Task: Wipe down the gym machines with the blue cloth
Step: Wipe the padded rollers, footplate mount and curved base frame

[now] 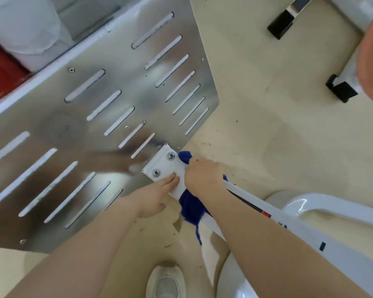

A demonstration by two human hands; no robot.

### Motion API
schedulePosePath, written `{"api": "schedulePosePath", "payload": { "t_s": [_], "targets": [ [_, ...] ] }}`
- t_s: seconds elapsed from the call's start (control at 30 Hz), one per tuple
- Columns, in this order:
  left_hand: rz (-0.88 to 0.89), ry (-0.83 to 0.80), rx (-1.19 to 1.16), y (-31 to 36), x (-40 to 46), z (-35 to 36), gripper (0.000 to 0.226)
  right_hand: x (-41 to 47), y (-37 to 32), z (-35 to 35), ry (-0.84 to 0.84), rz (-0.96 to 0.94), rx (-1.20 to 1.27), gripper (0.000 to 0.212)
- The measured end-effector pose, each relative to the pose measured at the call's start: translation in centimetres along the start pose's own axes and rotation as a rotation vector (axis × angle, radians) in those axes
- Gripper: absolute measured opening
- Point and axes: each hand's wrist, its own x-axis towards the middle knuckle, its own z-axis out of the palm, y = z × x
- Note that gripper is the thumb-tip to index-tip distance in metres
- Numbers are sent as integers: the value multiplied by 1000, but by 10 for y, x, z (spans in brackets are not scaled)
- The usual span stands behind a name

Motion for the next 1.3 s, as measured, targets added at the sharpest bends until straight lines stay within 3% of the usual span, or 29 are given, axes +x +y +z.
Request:
{"api": "schedulePosePath", "payload": {
  "t_s": [0.13, 0.23, 0.37, 0.47, 0.6, 0.7, 0.77, 0.93, 1.07, 1.3],
  "targets": [
    [34, 51, -58, -8, 6, 5, 97, 22, -19, 4, 12, -89, 57, 32],
    [41, 53, -20, -9, 5, 6, 96, -12, -15, 9, 61, -18, 32, 38],
    [13, 49, 53, 1, 2, -4, 80, -58, -18, 20, 122, -94, 29, 44],
    [35, 151, 137, -15, -7, -6, 66, -42, -37, 23, 134, -172, 60, 41],
    [-29, 281, 196, -48, -42, -4, 67, -50, -49, 37, 180, -300, -31, 45],
    [-95, 335, 140, -38, -54, -4, 67, -89, -43, 56, 158, -401, -358, 48],
    [-90, 334, 113, -25, -52, -3, 65, -99, -35, 63, 165, -407, -427, 51],
    [24, 374, 22, -16, -40, 3, 55, -76, -56, 52, 130, -136, -151, 60],
    [20, 352, 54, -6, -47, 3, 62, -96, -55, 46, 89, -26, -129, 59],
    [48, 290, 102, 37, -75, -8, 62, -165, 13, 6, 240, 271, 112, 33]
  ]
}}
